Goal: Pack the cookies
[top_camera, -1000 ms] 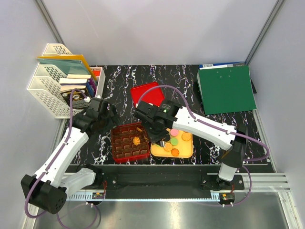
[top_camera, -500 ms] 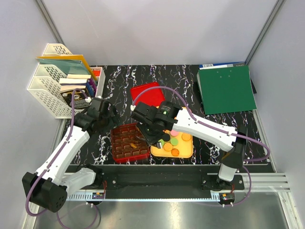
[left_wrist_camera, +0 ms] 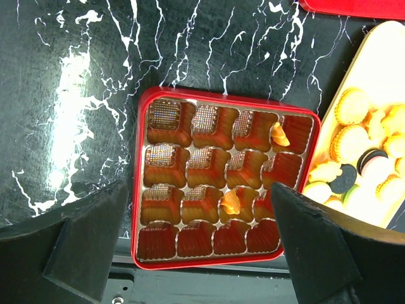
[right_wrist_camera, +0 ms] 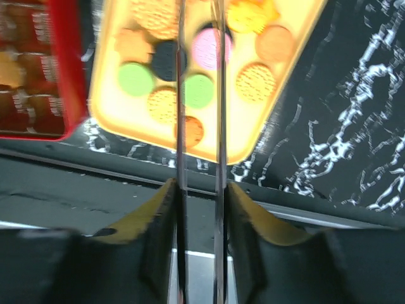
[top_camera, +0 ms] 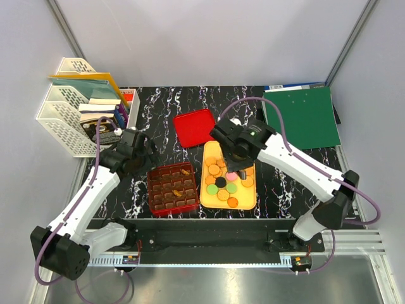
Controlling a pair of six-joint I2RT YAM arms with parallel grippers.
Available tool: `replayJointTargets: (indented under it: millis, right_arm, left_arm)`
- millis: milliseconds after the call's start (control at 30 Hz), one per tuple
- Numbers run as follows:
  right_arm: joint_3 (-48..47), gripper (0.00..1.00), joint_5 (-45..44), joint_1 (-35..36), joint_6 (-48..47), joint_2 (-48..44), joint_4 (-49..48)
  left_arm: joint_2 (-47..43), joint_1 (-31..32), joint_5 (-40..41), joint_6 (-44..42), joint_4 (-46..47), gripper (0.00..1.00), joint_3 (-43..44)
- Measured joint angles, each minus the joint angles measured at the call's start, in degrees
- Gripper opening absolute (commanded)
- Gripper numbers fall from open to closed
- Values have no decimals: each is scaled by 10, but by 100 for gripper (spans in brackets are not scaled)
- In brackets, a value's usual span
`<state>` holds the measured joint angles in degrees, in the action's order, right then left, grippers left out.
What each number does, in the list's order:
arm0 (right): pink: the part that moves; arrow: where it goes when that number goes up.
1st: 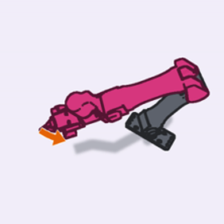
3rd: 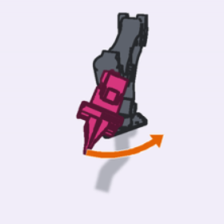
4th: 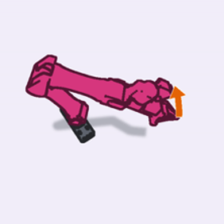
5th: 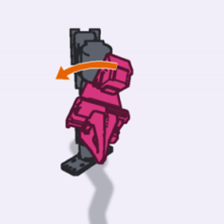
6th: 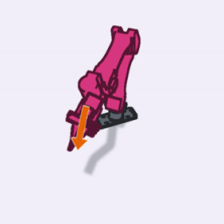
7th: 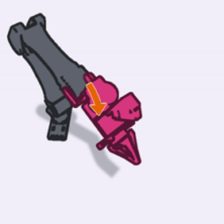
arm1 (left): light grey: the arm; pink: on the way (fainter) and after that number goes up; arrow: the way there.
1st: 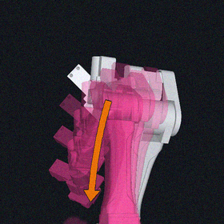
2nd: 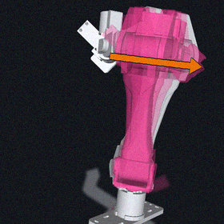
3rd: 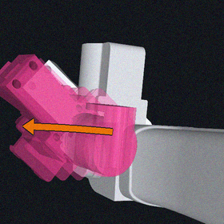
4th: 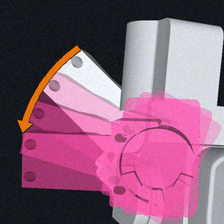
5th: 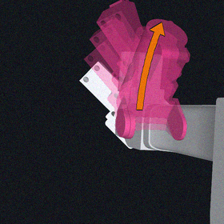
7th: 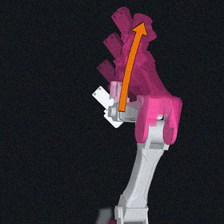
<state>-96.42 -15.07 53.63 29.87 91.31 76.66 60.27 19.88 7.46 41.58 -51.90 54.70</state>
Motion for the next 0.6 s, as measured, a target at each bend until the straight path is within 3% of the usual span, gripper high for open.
replayJointTargets:
  millis: [300,600]
  right_arm:
    - [82,60,-10,-34,-3,-31,-19]
    - [101,61,-14,-76,-10,-28,-56]
  left_arm:
    - [9,0,-5,-10,6,99,0]
    - [10,-1,-7,-15,6,99,0]
